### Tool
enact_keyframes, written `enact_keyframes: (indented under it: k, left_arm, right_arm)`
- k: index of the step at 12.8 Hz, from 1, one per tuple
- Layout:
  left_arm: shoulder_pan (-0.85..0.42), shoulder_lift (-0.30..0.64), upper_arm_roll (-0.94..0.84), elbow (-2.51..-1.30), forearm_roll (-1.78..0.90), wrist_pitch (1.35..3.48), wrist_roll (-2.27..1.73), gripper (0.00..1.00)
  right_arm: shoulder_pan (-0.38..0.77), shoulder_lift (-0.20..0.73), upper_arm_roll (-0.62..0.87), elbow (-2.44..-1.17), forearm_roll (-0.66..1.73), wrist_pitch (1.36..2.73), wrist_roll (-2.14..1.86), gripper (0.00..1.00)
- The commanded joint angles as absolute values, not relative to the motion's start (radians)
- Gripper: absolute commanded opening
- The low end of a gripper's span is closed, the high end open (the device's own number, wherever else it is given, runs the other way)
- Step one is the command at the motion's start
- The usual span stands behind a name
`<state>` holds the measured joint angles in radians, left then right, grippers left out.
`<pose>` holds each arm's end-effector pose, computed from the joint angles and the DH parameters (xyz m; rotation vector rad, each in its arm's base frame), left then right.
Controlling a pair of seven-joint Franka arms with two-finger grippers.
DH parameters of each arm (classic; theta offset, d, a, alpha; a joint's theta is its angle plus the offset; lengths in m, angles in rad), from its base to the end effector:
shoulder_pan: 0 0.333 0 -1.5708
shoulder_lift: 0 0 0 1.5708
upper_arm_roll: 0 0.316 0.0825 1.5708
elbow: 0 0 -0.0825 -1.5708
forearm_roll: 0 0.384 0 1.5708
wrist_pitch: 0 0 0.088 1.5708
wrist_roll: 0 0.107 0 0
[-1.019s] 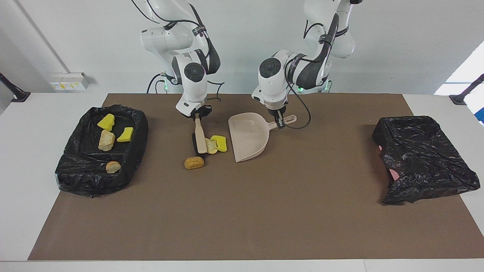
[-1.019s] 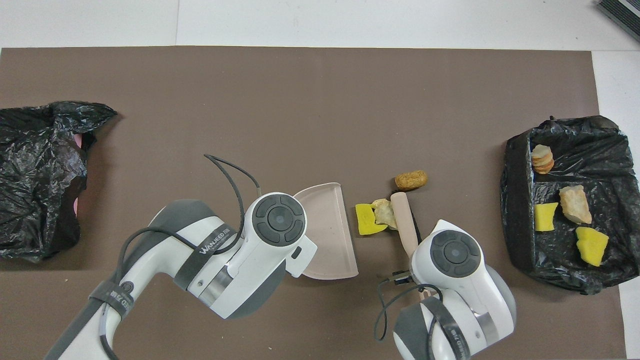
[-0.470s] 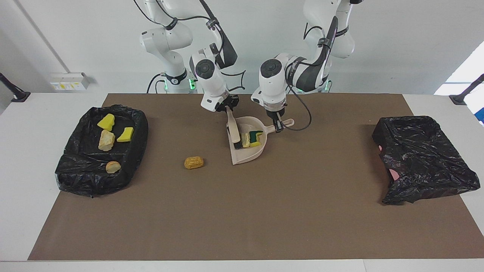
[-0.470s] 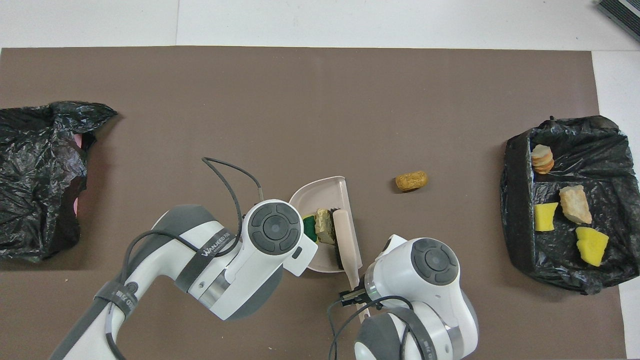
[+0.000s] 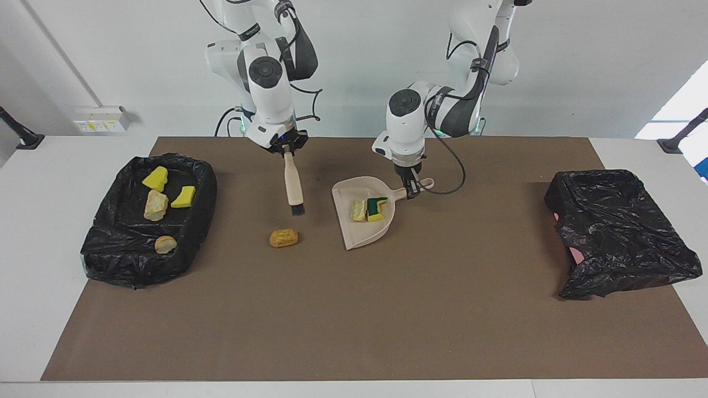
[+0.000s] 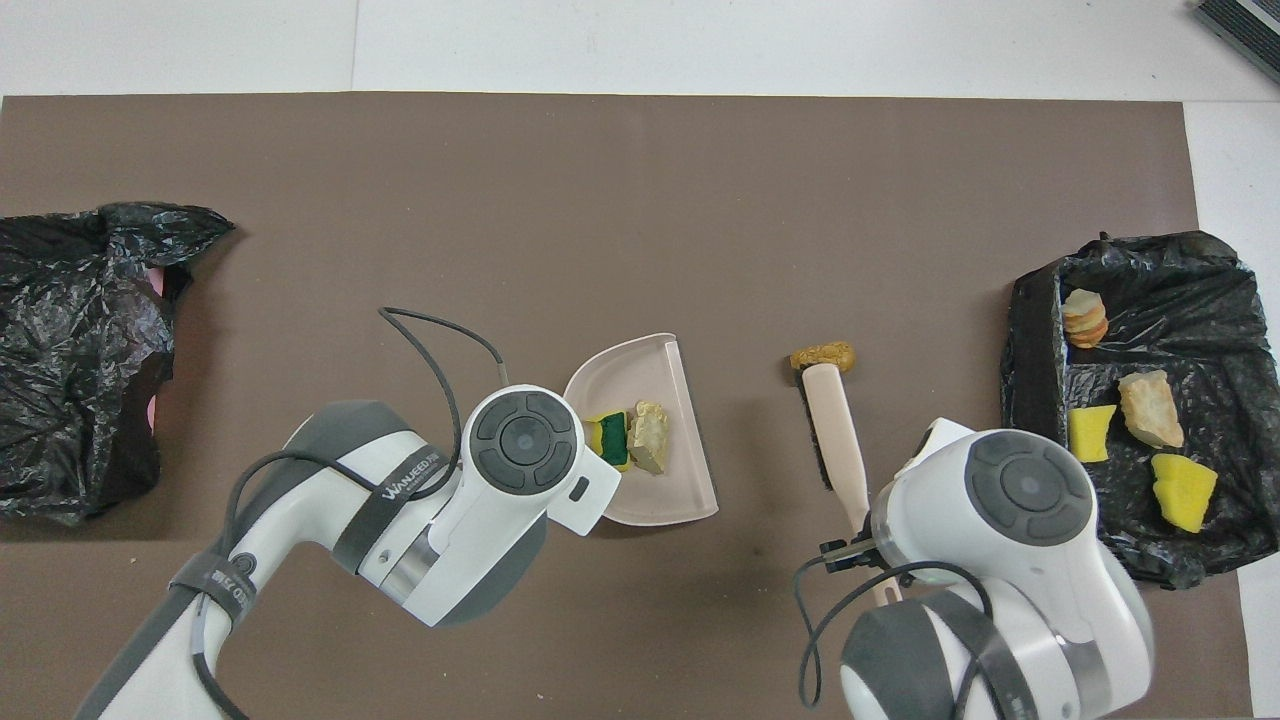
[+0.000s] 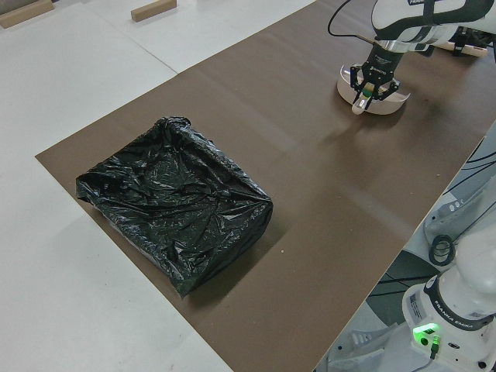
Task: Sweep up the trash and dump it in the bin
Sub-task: 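Sweep the remaining sponge and scraps into the dustpan with the right gripper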
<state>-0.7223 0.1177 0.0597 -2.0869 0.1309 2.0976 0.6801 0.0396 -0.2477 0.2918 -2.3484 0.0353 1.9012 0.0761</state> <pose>0.4401 -0.3359 0.3609 -2.2967 1.9635 0.1633 0.4161 0.1477 0.4096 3.0288 0.3414 -0.3016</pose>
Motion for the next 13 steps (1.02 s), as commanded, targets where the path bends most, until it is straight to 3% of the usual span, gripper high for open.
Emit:
enact_keyframes:
  k: [1, 3, 6, 13]
  left_arm:
    - [-0.719, 0.12, 0.057, -2.069, 0.133, 2.088, 0.64, 0.0]
    - [-0.724, 0.118, 0.057, -2.074, 0.133, 2.086, 0.62, 0.0]
    - [-0.73, 0.115, 0.055, -2.082, 0.132, 2.094, 0.574, 0.0]
    - [-0.733, 0.113, 0.055, -2.117, 0.13, 2.141, 0.561, 0.0]
  right_arm:
    - [-0.073, -0.096, 0.302, -2.203, -0.145, 1.919, -0.021, 0.0]
    - [-0.107, 0.01, 0.305, -2.178, -0.302, 1.954, -0.031, 0.0]
    - [-0.101, 0.058, 0.311, -2.203, -0.267, 1.967, -0.028, 0.0]
    - [0.058, 0.06, 0.313, -2.256, 0.292, 1.971, -0.092, 0.0]
